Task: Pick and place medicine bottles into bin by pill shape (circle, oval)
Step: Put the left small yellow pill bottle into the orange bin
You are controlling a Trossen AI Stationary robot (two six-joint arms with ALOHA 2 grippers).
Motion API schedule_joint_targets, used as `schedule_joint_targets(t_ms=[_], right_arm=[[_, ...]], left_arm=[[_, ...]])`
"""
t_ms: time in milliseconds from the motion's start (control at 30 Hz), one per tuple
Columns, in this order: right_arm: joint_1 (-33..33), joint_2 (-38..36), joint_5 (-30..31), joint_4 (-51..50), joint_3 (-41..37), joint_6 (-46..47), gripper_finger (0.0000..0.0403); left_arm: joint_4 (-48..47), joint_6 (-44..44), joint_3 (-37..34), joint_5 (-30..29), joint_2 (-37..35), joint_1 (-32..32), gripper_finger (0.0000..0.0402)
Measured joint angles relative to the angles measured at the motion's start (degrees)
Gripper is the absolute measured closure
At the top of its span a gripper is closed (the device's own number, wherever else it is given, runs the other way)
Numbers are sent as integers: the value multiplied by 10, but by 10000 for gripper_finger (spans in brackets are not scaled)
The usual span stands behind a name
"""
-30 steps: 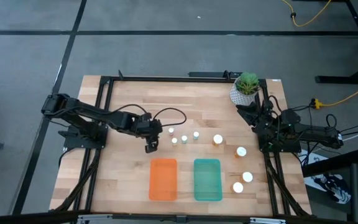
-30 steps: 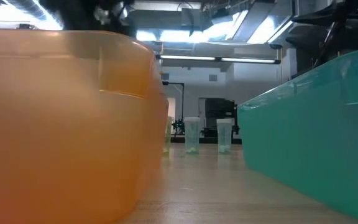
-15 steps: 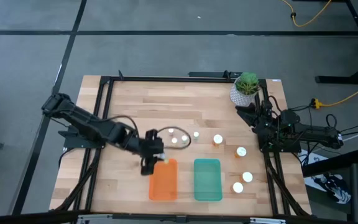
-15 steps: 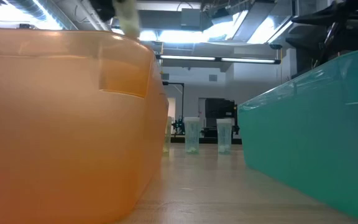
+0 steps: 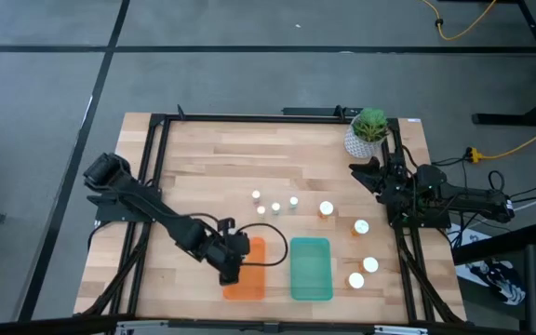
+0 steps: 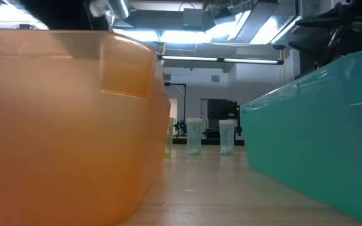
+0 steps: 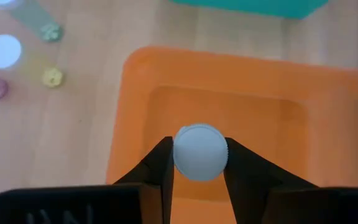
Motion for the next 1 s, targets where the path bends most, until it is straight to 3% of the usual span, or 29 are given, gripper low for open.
schedule_joint_targets(t_ms=[100,767,1000], right_arm=[[0,0,-5,0,0,7,190],[0,0,-10,-1,0,28,190],[0,0,-35,-1,0,27,190]], left_arm=[[-7,0,0,-18,15,1,301],[-28,-12,0,2,50,5,298],[-27,-29,0,25,50,12,273]])
